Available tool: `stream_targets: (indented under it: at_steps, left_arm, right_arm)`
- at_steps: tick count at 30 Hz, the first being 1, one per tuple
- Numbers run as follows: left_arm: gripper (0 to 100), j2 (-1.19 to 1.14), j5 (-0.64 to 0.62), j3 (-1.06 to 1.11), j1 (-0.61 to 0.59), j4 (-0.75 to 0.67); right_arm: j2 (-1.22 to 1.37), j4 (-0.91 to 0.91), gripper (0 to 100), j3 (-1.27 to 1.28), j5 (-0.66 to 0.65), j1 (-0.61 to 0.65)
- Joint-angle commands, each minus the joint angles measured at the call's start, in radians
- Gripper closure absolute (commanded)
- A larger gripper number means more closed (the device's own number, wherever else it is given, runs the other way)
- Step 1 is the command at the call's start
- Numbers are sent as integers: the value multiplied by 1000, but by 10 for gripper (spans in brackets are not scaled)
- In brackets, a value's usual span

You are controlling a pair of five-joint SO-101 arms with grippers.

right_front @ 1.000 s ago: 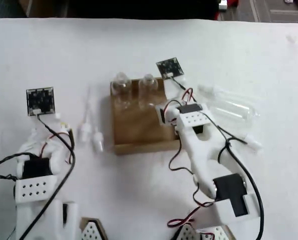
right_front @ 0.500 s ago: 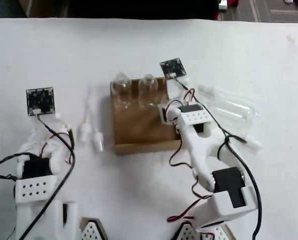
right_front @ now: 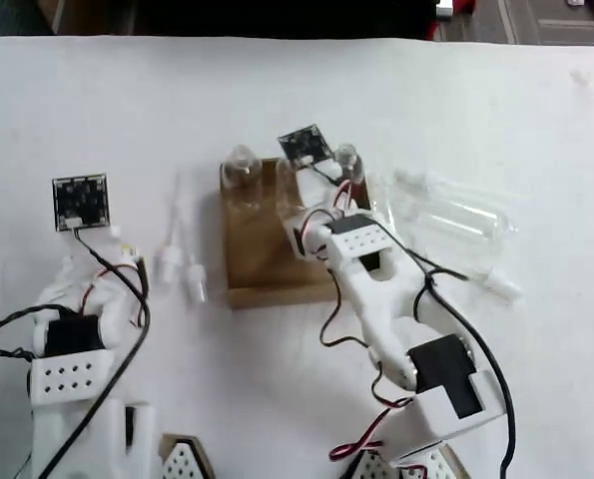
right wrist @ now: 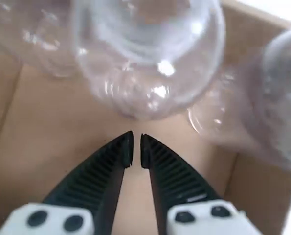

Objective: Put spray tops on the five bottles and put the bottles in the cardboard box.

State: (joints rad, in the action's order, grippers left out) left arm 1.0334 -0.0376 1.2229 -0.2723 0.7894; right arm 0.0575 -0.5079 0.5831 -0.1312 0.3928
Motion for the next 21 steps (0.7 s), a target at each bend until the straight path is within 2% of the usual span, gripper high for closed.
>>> stream_targets:
  at_steps: [1,15,21]
  left_arm:
    - [976,16,12,-6,13,-26]
    - [976,16,12,-6,13,-26]
    - [976,16,12,-6,13,-26]
  right_arm:
    - [-5,61,982,-44,12,-4]
    - [19,101,981,-84,3,-7]
    - [54,10,982,-109,3,-12]
